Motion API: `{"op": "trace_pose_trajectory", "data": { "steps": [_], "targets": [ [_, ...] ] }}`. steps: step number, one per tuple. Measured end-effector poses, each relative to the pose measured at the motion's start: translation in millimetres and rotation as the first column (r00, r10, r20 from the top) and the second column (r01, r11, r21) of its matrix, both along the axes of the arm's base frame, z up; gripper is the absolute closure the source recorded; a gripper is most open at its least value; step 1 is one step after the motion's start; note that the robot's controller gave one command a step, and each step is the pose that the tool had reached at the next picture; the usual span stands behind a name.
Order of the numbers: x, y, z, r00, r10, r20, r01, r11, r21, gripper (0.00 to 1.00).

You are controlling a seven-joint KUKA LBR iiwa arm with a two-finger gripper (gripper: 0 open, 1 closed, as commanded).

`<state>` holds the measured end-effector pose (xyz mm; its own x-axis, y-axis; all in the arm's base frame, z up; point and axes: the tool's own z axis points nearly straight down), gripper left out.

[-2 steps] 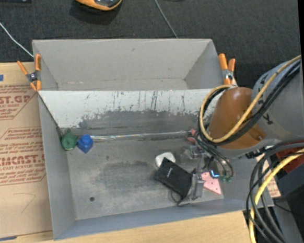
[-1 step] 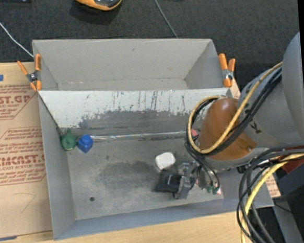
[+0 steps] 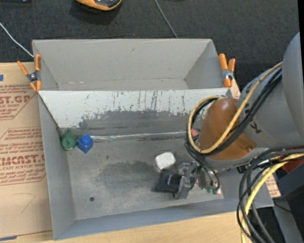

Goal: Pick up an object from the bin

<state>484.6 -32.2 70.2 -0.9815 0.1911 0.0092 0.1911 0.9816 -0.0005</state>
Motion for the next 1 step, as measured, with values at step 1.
{"op": "trace_pose_trajectory", "data": {
  "steps": [1],
  "targets": [
    [-1.5, 5.5, 97.9, 0.999, -0.053, -0.005, 0.053, 0.999, 0.0, 1.0]
  ]
}}
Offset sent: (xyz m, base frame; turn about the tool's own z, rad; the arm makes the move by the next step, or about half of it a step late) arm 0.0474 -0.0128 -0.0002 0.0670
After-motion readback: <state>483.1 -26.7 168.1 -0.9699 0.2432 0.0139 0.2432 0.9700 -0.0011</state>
